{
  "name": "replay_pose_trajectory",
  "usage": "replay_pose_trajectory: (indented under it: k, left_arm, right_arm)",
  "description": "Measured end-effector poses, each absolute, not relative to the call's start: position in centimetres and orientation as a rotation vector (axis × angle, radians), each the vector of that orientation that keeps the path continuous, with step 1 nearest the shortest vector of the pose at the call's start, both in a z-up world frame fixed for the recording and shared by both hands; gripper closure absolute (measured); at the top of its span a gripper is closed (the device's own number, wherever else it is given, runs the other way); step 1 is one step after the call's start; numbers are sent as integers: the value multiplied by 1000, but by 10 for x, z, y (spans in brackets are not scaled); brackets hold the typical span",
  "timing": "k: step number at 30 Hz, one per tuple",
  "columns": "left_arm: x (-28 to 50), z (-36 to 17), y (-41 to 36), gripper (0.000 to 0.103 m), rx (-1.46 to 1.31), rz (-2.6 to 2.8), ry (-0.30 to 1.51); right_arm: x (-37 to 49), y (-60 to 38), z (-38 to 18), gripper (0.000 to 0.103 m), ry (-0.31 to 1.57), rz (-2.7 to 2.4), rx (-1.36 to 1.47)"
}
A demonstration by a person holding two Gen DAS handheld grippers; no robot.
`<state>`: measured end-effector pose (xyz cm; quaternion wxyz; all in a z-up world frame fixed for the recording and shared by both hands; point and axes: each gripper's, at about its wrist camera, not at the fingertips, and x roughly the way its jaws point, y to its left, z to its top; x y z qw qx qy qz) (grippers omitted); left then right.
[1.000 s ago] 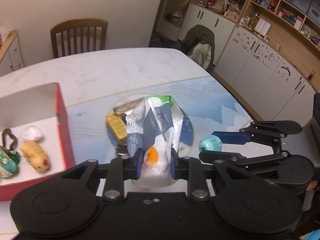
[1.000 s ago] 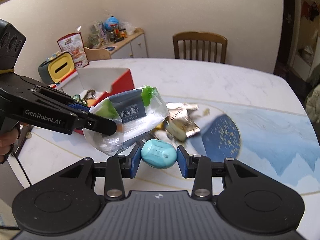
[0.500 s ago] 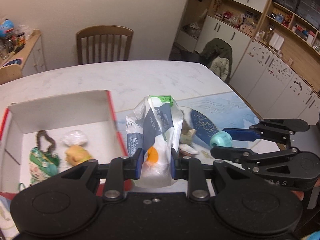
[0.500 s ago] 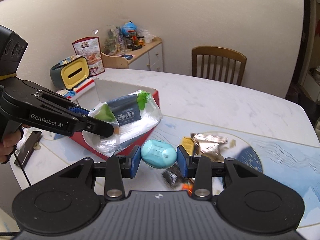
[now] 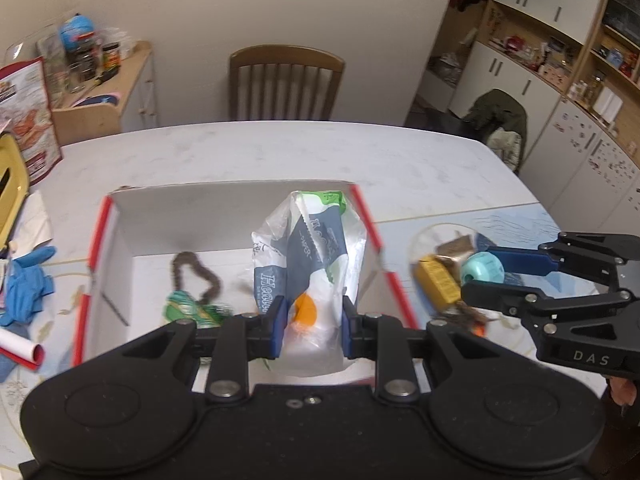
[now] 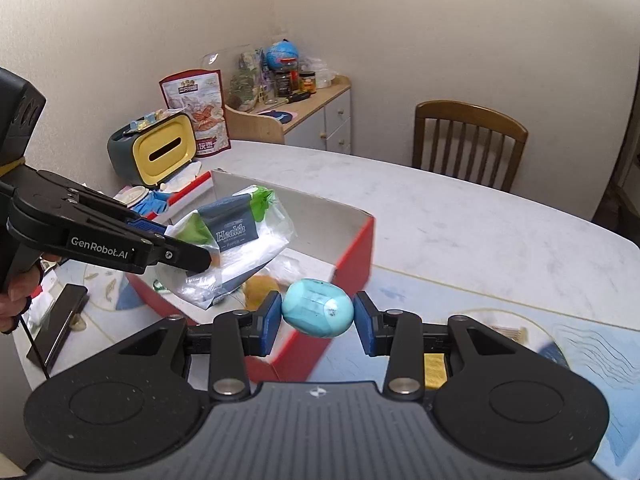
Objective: Organize objects
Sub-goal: 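Carry the teal object and white bag into the box and open both tools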
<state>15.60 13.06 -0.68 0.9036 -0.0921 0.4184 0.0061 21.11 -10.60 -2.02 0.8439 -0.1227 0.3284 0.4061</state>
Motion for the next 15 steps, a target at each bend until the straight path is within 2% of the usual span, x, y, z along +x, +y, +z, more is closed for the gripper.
replay_pose_trajectory:
  k: [15]
  left_arm:
    - [185, -42, 209, 78, -151, 128, 941]
  right_arm:
    - [227, -17, -54, 64, 749, 864, -317]
